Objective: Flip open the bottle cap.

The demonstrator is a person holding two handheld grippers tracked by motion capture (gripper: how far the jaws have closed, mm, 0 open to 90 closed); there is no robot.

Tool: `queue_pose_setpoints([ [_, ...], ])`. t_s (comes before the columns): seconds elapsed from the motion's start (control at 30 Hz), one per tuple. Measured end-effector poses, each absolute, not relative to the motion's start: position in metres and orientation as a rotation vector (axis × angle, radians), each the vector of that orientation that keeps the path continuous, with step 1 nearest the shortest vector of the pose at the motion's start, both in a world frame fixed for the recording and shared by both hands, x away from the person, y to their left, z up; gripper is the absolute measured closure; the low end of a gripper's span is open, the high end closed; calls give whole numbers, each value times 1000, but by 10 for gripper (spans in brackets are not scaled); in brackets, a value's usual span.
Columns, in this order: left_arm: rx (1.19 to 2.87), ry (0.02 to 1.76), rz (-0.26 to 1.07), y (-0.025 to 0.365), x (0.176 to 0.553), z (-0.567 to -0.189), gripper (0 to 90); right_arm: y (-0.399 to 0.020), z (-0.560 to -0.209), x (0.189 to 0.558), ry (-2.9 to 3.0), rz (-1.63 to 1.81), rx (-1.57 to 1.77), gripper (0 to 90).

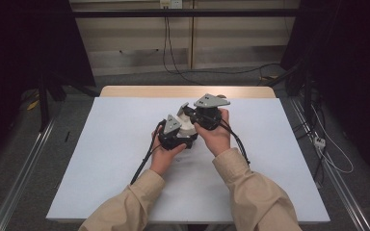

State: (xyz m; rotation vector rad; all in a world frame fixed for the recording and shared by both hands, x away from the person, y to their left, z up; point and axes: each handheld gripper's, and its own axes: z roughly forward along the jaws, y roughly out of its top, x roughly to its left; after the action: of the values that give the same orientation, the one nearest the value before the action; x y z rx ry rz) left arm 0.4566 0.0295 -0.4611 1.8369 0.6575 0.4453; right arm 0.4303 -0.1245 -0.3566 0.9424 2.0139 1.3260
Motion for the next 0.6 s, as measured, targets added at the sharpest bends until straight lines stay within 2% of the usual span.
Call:
queue_pose_setpoints([
  [0.6,1843,653,450,30,457,-461,186,-118,-355,436,2011,1334,945,900],
])
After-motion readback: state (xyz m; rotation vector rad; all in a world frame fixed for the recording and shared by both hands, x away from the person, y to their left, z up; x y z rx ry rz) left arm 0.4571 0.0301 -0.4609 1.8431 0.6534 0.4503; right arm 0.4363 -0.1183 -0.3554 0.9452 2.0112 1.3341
